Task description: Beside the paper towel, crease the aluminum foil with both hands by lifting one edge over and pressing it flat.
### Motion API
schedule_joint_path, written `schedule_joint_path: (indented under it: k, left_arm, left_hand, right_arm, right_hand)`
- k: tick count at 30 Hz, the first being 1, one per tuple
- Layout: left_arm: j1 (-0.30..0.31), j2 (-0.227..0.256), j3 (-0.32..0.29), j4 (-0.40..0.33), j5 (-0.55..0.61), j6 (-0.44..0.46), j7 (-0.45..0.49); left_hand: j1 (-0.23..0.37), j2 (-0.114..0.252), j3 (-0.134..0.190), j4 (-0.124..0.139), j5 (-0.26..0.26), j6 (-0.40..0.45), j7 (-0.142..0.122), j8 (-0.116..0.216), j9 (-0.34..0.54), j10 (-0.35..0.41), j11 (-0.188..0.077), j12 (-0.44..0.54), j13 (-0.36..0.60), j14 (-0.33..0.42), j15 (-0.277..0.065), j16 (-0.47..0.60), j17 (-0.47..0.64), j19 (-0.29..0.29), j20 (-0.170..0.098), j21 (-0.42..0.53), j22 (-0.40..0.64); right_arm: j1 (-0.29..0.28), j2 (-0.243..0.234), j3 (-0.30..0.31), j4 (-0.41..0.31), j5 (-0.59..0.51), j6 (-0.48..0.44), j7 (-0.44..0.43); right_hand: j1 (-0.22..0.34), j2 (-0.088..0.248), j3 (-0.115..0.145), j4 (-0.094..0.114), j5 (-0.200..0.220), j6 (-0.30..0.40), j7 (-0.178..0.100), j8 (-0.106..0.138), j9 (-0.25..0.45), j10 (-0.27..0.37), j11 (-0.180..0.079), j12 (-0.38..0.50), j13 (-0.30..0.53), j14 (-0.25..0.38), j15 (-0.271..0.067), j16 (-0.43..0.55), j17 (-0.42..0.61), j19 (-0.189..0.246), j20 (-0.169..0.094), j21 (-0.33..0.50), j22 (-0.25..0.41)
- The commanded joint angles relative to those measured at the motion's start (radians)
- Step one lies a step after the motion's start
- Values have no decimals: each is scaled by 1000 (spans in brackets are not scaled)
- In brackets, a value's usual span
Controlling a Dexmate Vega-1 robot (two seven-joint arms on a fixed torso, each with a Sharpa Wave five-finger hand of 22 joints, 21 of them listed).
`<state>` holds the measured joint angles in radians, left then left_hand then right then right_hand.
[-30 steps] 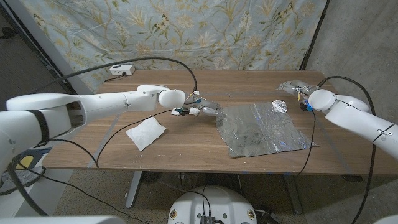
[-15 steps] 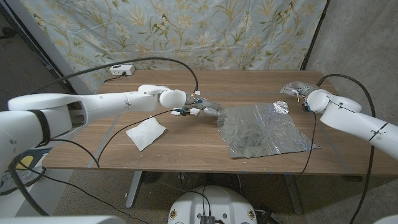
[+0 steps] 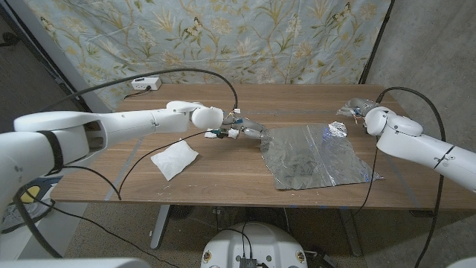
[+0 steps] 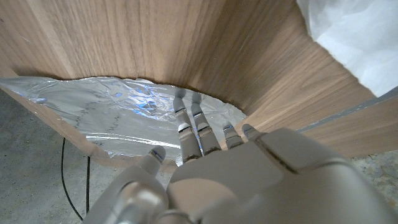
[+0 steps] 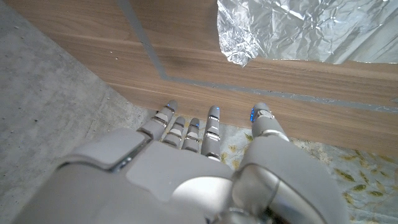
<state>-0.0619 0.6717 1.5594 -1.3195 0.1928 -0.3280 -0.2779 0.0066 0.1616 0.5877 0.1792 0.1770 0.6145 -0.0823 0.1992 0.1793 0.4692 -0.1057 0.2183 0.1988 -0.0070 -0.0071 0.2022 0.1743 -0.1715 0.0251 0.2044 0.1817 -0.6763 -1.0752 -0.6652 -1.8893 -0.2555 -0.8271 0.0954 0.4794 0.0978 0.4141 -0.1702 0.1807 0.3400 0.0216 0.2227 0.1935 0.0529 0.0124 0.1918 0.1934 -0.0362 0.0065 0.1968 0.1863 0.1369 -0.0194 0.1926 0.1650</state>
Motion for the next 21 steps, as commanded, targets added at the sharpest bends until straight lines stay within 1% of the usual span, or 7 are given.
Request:
schedule_joint_path:
  k: [1,6,9,10,13,17,21]
  left_arm:
    - [4,-1,-3,6,-8,5,-2]
    - [6,10,-4,-11,-6,22,-3]
    - [8,16,-5,-18,-8,28,-4]
    - [9,18,-6,-22,-8,31,-4]
    - [12,20,-7,-23,-12,35,-4]
    - [15,24,-7,-31,-10,40,-3]
    - [17,27,-9,-37,-10,45,-1]
  left_hand:
    - [0,1,6,0,0,6,-1,-4,5,9,4,-1,1,8,-3,-1,2,-152,3,7,0]
    - [0,1,8,0,0,5,-2,-5,5,10,5,-2,1,9,-3,-1,2,-152,3,6,0]
    - [1,1,8,0,0,6,-1,-4,5,10,4,-2,1,8,-3,-1,2,-152,4,6,0]
    - [1,1,8,0,0,6,-1,-5,5,10,4,-2,1,9,-3,-1,2,-151,4,6,0]
    - [1,1,9,0,-1,7,-2,-4,5,10,4,-2,1,9,-4,-2,2,-151,3,6,0]
    - [1,1,10,-1,-1,7,-2,-4,5,9,4,-3,2,10,-4,-2,1,-150,3,6,0]
    - [2,1,11,-1,-1,7,-2,-5,5,10,4,-3,2,10,-4,-2,1,-149,4,6,-1]
  right_arm:
    - [45,-4,-62,-5,-91,-54,91]
    - [60,1,-82,-1,-120,-61,123]
    - [68,5,-91,1,-131,-66,144]
    - [69,6,-92,2,-135,-67,147]
    - [73,8,-101,-1,-149,-73,160]
    - [66,9,-99,-10,-159,-84,160]
    - [49,12,-82,-16,-147,-87,143]
  right_hand:
    - [18,-1,3,-3,-5,6,19,2,3,-9,12,-3,1,-5,13,-3,0,-3,8,-3,5]
    - [27,-5,2,-3,-5,28,29,8,5,-14,15,-2,1,-10,21,-4,0,-5,11,-4,5]
    - [36,-7,3,-4,-3,45,39,14,7,-18,24,-2,1,-14,27,-5,0,-9,14,-4,5]
    - [41,-9,3,-4,-3,44,43,14,9,-22,32,-2,1,-18,32,-6,0,-16,19,-7,5]
    - [46,-10,3,-3,-3,55,50,18,11,-23,37,-2,1,-21,38,-7,1,-17,21,-6,5]
    - [56,-14,3,-2,-2,88,68,30,15,-20,47,1,1,-20,43,-5,1,-16,25,-5,5]
    - [68,-17,2,-1,-1,128,80,43,19,-3,66,9,0,-7,52,1,1,-9,33,-1,5]
